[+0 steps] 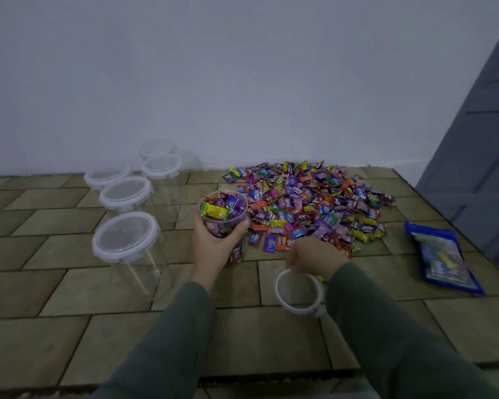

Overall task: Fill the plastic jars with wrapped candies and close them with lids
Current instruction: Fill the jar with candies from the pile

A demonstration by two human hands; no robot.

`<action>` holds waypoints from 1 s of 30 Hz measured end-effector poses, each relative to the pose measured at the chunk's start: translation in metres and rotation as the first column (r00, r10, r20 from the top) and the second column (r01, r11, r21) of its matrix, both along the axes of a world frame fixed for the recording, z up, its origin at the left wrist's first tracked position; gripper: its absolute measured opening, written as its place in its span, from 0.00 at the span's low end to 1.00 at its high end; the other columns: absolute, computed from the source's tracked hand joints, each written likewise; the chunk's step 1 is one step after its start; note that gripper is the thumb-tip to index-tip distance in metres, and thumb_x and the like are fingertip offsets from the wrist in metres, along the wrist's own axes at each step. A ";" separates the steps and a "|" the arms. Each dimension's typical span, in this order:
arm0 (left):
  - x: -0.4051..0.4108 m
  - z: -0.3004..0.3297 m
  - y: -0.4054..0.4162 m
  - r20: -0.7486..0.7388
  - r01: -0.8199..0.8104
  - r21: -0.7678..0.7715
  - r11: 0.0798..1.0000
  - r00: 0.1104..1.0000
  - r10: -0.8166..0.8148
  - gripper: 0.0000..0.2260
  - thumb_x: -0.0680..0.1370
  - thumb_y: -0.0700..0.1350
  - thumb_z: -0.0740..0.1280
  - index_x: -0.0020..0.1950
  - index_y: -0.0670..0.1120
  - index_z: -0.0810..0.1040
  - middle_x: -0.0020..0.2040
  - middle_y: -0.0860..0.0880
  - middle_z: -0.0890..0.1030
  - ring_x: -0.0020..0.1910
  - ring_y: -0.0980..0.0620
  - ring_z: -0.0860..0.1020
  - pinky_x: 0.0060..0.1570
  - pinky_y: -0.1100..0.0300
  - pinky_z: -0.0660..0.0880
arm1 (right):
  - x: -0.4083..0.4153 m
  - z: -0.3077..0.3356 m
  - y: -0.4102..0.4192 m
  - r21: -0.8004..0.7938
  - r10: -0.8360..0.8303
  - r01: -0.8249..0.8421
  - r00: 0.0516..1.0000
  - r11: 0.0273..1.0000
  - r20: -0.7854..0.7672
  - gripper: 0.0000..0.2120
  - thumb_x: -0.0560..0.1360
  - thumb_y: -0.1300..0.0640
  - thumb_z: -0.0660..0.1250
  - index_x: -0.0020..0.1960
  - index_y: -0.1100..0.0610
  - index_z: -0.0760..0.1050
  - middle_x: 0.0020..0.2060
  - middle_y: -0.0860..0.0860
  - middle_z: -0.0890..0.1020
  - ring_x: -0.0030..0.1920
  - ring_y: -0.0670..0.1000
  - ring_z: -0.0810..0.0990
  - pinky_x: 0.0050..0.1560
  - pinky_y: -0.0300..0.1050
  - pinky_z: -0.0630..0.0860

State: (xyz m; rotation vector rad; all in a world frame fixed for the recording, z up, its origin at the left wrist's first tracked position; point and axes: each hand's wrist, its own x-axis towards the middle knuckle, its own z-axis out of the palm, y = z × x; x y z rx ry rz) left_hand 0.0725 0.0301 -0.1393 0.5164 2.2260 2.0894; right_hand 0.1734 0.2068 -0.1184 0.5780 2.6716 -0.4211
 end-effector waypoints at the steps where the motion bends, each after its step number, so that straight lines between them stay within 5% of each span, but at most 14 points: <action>1: 0.000 0.000 0.000 -0.001 0.003 -0.003 1.000 1.000 -0.003 0.45 0.57 0.62 0.78 0.69 0.49 0.66 0.60 0.56 0.77 0.59 0.58 0.77 0.58 0.57 0.76 | -0.001 -0.001 0.000 0.014 0.004 -0.004 1.000 1.000 -0.002 0.09 0.76 0.58 0.68 0.54 0.52 0.82 0.55 0.53 0.82 0.55 0.55 0.80 0.60 0.52 0.76; 6: 0.001 -0.001 -0.004 -0.049 0.031 -0.053 0.998 0.998 -0.034 0.43 0.60 0.57 0.79 0.70 0.48 0.65 0.58 0.59 0.76 0.57 0.66 0.75 0.54 0.65 0.74 | -0.007 0.000 -0.002 0.021 0.021 -0.022 0.998 1.000 0.056 0.13 0.78 0.58 0.65 0.62 0.56 0.78 0.61 0.55 0.78 0.60 0.56 0.77 0.63 0.53 0.74; 15: -0.002 0.003 -0.014 -0.122 0.092 -0.142 0.986 0.986 -0.110 0.40 0.61 0.59 0.77 0.67 0.58 0.60 0.62 0.58 0.74 0.61 0.62 0.74 0.53 0.74 0.69 | -0.016 -0.001 0.000 0.021 0.029 -0.026 0.978 0.999 -0.205 0.10 0.79 0.60 0.61 0.60 0.56 0.74 0.56 0.54 0.78 0.55 0.53 0.77 0.58 0.48 0.75; 23: -0.011 0.011 -0.012 -0.209 -0.033 -0.091 0.995 0.978 0.013 0.35 0.62 0.59 0.78 0.61 0.66 0.61 0.61 0.56 0.72 0.63 0.56 0.72 0.61 0.60 0.70 | -0.050 0.012 0.007 0.006 -0.008 0.011 0.928 1.000 -0.373 0.08 0.80 0.62 0.61 0.55 0.61 0.77 0.48 0.57 0.80 0.47 0.54 0.80 0.52 0.50 0.79; 30: -0.043 0.035 0.006 -0.270 -0.137 -0.060 0.989 0.956 0.116 0.38 0.64 0.52 0.81 0.68 0.52 0.65 0.62 0.56 0.76 0.61 0.59 0.75 0.62 0.61 0.73 | -0.096 0.023 0.019 -0.004 -0.038 0.041 0.886 0.999 -0.462 0.06 0.79 0.64 0.60 0.48 0.62 0.77 0.40 0.56 0.77 0.41 0.54 0.78 0.42 0.45 0.74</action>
